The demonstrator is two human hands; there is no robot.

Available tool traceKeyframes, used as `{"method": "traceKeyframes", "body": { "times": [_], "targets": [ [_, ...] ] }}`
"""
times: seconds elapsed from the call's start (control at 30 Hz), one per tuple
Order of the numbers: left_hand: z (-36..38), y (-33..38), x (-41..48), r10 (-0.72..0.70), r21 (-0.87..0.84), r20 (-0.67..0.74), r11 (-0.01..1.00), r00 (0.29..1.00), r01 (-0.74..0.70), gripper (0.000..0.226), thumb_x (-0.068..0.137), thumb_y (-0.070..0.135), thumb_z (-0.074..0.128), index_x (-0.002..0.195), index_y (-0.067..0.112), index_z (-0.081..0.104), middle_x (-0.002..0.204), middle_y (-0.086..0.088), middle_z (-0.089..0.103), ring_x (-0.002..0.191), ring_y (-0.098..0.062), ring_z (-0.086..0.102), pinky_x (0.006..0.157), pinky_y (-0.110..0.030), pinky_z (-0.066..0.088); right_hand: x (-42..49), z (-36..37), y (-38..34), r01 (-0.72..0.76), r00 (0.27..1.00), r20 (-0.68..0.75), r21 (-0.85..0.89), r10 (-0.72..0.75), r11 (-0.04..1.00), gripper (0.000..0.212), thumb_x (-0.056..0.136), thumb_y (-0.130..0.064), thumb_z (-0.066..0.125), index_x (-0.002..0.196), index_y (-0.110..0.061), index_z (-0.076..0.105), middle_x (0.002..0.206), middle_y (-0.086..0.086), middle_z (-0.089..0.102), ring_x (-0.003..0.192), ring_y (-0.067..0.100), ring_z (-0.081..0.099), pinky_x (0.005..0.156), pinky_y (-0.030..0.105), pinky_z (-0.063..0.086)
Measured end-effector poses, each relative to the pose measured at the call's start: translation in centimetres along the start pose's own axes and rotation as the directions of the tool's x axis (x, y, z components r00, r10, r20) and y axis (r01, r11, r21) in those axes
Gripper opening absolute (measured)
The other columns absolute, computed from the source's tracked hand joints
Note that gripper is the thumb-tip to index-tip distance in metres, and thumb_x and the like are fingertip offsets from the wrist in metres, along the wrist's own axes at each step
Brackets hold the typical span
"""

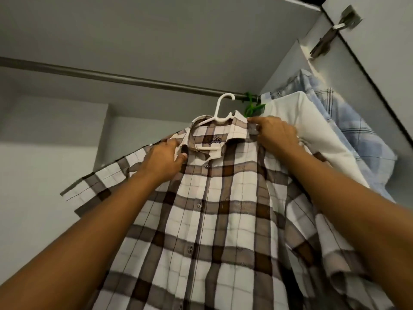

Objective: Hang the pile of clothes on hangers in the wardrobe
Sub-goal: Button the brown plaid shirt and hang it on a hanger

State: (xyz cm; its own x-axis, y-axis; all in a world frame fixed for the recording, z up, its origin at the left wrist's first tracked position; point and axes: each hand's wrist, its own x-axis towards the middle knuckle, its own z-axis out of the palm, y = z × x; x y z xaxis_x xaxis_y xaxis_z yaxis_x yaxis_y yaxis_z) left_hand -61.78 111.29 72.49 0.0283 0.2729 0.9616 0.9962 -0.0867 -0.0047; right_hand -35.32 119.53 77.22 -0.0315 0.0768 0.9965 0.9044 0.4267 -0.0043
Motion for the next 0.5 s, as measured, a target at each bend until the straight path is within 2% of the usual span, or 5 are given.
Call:
{"method": "traceKeyframes", "body": {
  "times": [0.17,0.33,0.5],
  "targets": [
    [4.7,-1.1,1.6,0.008,0.041,0.082,0.999,0.997,-0.011,0.046,0.089,0.041,0.057,0.126,0.015,0.048,0.136,-0.014,0.045,0.12,-0.031,0.047,0.096,-0.047,0.045,2.7,2.4,0.0,-0.032,0.999,-0.005,-0.098,0.032,0.995,0.043,0.095,-0.023,0.044,0.137,-0.031,0.046,0.126,0.013,0.056,0.11,0.034,0.054,0.084,0.041,0.044],
    [7.6,-2.3,4.2,0.073,-0.027,0.089,0.997,0.993,-0.071,0.039,0.089,0.038,0.056,0.118,0.013,0.054,0.122,-0.009,0.057,0.107,-0.025,0.054,0.085,-0.034,0.048,7.1,3.8,0.9,-0.068,0.997,-0.043,-0.169,0.061,0.983,0.042,0.095,-0.031,0.05,0.136,-0.034,0.045,0.127,0.013,0.057,0.112,0.033,0.055,0.087,0.041,0.045],
    [9.8,-2.6,5.1,0.07,-0.096,0.104,0.994,0.992,-0.06,0.039,0.09,0.037,0.056,0.12,0.011,0.053,0.121,-0.009,0.057,0.107,-0.025,0.055,0.086,-0.035,0.048,7.9,3.3,2.3,0.06,0.996,-0.047,-0.226,-0.072,0.972,0.044,0.094,-0.031,0.052,0.137,-0.035,0.045,0.126,0.015,0.057,0.112,0.034,0.054,0.079,0.037,0.044]
  ]
}}
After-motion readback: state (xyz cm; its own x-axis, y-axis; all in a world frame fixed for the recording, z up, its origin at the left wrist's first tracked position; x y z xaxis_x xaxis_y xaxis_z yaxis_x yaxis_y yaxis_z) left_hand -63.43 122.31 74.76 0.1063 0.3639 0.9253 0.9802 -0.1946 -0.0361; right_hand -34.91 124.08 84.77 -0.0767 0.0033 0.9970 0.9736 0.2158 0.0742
